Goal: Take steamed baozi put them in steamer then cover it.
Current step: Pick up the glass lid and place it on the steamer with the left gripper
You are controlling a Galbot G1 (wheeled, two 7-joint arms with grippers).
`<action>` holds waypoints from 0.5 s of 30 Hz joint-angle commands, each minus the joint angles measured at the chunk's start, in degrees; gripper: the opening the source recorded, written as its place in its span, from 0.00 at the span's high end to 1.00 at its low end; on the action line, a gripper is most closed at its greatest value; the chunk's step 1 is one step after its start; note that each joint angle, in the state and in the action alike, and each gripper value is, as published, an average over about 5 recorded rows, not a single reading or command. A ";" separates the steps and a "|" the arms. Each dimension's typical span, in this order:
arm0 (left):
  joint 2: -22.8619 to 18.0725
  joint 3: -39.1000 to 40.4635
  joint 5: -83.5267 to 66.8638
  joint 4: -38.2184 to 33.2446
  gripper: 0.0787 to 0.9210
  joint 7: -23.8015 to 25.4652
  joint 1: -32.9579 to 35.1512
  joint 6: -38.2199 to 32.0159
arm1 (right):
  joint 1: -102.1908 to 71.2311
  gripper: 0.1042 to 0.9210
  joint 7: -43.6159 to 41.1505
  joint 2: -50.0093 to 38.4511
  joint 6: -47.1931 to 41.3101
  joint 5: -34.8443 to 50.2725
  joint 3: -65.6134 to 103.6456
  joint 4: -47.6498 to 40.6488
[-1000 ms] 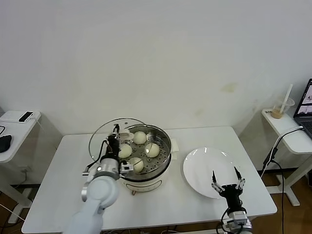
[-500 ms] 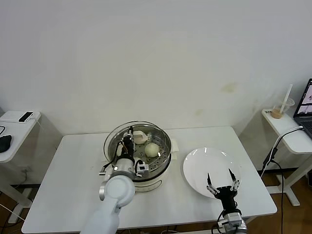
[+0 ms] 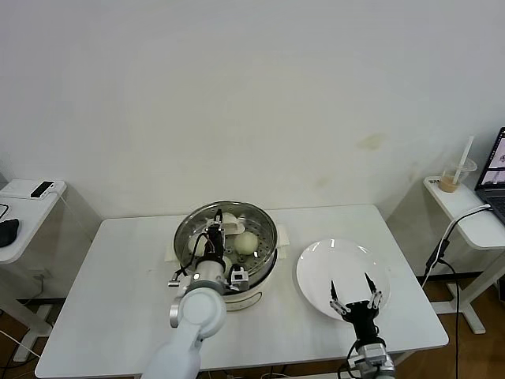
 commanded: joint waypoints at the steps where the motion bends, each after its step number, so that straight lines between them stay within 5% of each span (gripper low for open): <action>1: -0.68 0.44 1.09 0.48 0.93 -0.02 -0.24 -0.08 | 0.06 0.12 -0.04 0.19 -0.10 -0.03 -0.46 0.04; 15: -1.29 0.56 1.27 1.17 0.93 -0.06 -0.52 -0.24 | -0.05 0.12 -0.18 0.33 -0.39 0.30 -1.02 0.28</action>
